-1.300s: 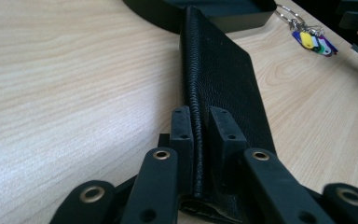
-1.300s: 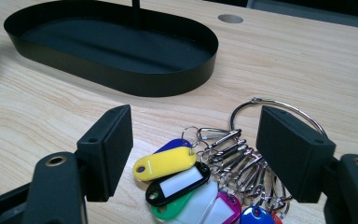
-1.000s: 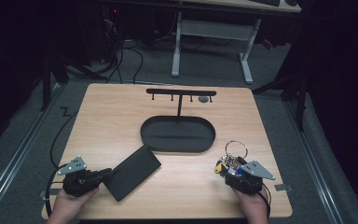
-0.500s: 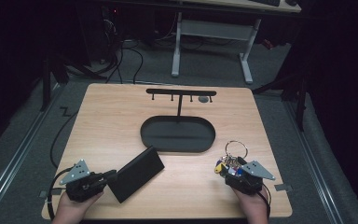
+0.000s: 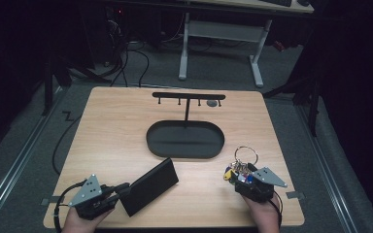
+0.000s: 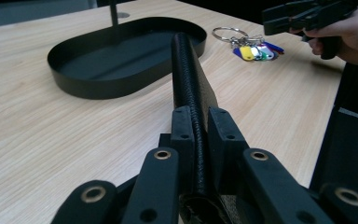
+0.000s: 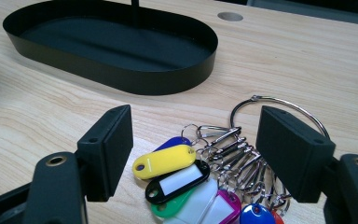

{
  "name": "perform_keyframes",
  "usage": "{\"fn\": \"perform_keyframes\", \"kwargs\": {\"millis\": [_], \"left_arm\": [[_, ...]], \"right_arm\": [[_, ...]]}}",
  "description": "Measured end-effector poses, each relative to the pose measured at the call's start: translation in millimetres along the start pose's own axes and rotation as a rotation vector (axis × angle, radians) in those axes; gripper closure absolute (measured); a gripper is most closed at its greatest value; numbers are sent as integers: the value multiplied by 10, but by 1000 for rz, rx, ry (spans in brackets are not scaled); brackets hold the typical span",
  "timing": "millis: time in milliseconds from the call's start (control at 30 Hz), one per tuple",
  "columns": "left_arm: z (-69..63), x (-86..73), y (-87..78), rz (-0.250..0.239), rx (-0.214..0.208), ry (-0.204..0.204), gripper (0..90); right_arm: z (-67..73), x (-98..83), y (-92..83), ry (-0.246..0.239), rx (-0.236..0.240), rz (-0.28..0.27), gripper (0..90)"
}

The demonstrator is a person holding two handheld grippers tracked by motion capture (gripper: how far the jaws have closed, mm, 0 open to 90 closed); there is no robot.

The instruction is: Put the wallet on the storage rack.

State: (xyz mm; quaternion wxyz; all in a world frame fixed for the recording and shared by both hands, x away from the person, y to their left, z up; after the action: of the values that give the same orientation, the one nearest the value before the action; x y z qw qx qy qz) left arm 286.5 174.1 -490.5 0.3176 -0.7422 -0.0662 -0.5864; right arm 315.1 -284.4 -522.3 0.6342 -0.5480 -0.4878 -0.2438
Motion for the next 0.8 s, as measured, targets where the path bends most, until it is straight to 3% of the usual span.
{"fn": "perform_keyframes", "kwargs": {"millis": [467,800], "left_arm": [[-213,22,45,14,-24,90,814],[-280,7,65,24,-47,102,808]], "right_arm": [[5,-3,3,3,2,2,273],[2,-5,7,1,2,5,273]]}}
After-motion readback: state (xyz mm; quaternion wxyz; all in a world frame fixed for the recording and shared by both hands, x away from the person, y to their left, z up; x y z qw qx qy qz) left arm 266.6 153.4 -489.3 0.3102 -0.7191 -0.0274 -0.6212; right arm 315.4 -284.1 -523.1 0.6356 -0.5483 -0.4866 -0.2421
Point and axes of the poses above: each handheld gripper's, and its own axes: y roughly forward along the jaws, x roughly out of its top, z roughly to its left, the point moved 3 cm from there along y, roughly forward along the jaws, and after that the axes turned 2 degrees about -y, right-handed, at the moved point
